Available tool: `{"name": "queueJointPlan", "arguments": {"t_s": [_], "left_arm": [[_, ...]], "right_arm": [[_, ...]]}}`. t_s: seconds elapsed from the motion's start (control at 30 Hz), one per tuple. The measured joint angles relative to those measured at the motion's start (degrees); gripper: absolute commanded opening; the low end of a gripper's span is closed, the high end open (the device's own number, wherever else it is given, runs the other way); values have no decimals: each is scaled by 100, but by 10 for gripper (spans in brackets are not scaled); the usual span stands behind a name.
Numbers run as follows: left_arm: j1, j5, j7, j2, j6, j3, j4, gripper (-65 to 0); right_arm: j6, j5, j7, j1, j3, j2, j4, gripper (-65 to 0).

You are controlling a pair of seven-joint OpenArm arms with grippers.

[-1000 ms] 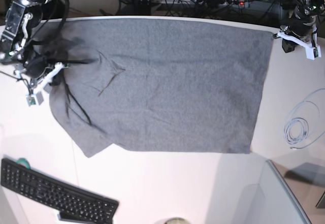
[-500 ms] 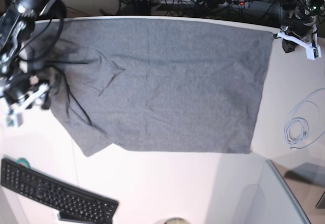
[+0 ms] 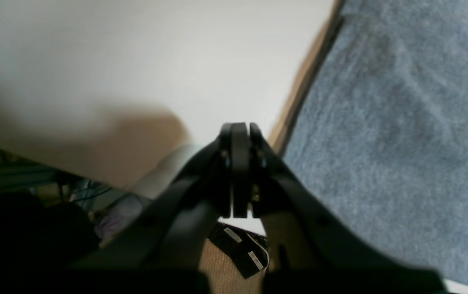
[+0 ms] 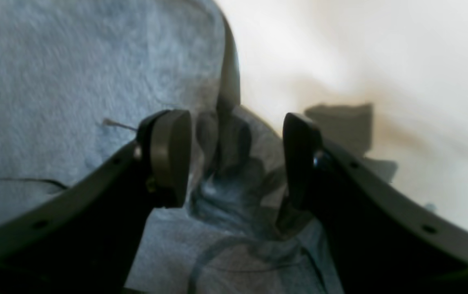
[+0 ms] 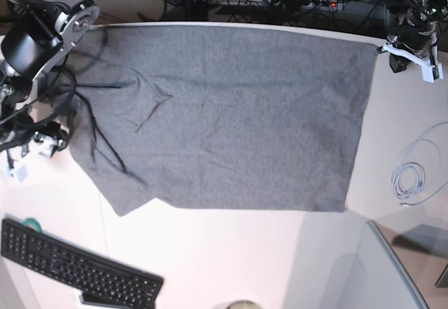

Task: Layout the t-shirt on the table in an organized manner, then fold the t-shirt properly
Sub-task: 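Hold the hem corner with the right gripper while the left gripper moves down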

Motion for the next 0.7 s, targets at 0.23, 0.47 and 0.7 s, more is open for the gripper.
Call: {"name": "queueJointPlan", "arguments": {"t_s": [0.23, 0.47, 0.7], "left_arm": [[0, 0, 0, 2, 0, 0, 0, -650], [0, 0, 0, 2, -2, 0, 0, -650], [0, 0, 0, 2, 0, 0, 0, -650]], "right_arm": [[2, 0, 42, 0, 2, -177, -409, -318], [-7, 866, 83, 11, -2, -122, -437, -318], [-9, 863, 262, 9, -2, -107, -490, -348]]}}
